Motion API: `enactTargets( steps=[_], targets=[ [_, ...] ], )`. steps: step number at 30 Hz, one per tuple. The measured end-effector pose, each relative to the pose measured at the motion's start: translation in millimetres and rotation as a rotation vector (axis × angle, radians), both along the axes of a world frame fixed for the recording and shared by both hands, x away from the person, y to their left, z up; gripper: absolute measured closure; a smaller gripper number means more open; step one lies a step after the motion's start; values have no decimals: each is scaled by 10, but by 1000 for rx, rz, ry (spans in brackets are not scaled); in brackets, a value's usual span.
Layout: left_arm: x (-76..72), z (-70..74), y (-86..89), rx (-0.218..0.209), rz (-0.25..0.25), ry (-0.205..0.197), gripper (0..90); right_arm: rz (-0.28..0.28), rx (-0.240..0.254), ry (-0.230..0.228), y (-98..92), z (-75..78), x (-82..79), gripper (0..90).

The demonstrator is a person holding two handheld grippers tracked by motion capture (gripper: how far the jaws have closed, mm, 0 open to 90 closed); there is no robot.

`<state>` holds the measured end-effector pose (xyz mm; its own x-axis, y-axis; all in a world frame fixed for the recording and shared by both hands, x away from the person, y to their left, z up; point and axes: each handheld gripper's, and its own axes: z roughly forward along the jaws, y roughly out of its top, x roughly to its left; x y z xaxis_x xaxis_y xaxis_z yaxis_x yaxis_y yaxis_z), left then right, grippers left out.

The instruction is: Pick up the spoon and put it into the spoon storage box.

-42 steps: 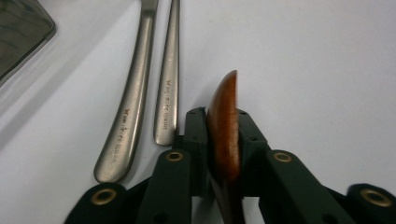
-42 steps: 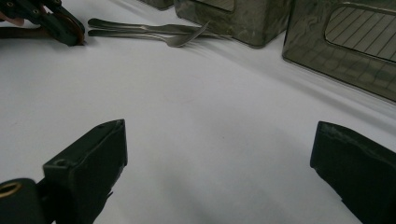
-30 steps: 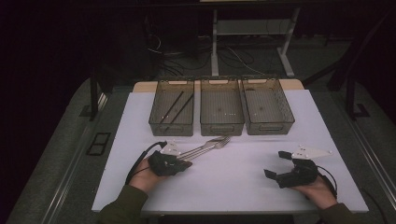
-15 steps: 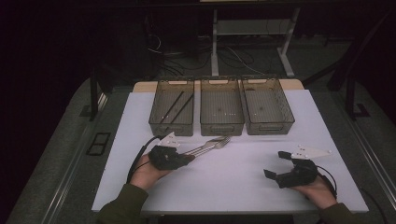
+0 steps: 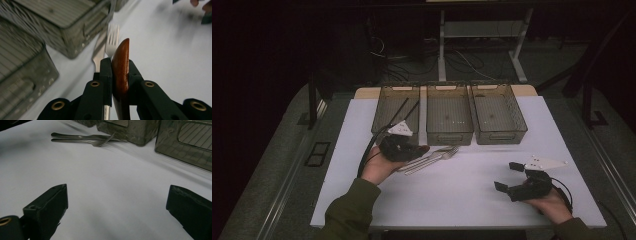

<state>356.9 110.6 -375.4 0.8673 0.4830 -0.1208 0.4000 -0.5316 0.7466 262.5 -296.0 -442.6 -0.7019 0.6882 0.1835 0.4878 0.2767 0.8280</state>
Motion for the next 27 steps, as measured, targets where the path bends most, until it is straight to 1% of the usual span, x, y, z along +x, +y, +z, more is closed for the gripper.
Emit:
enactTargets(
  steps=[2, 3, 4, 6, 7, 11, 12, 14, 16, 18, 19, 20, 27],
  targets=[
    [47, 45, -27, -14, 3, -1, 788, 3, 0, 2, 5, 1, -2, 33],
    [71, 69, -42, -14, 1, -2, 788, 7, -1, 6, 9, 0, -3, 33],
    [95, 91, -56, -16, 1, -5, 788, 10, -8, -6, 7, -4, 7, 33],
    [143, 127, -93, -22, 1, -9, 788, 6, -2, 9, 4, 2, 2, 33],
    [168, 146, -112, -22, 3, -13, 788, 6, -3, -4, -4, 2, 12, 33],
    [268, 214, -194, -34, 6, -24, 788, 4, 0, -4, -5, 3, 10, 33],
    [300, 232, -210, -34, -1, -30, 788, 5, -2, -4, -4, 3, 9, 33],
    [340, 257, -260, -51, 8, -32, 788, 6, -3, -3, -2, 3, 7, 33],
    [378, 282, -301, -51, 6, -38, 788, 4, -1, -5, -2, 5, 3, 33],
    [415, 300, -347, -62, 12, -44, 788, 4, 0, -6, -4, 6, 3, 33],
    [438, 316, -364, -56, 12, -45, 788, 3, 0, -4, -5, 5, 5, 33],
    [461, 325, -385, -63, 15, -45, 788, 2, 1, -3, -5, 5, 5, 33],
    [665, 406, -533, -78, 28, -64, 787, -4, 14, 2, -13, 10, 2, 33]
  ],
)
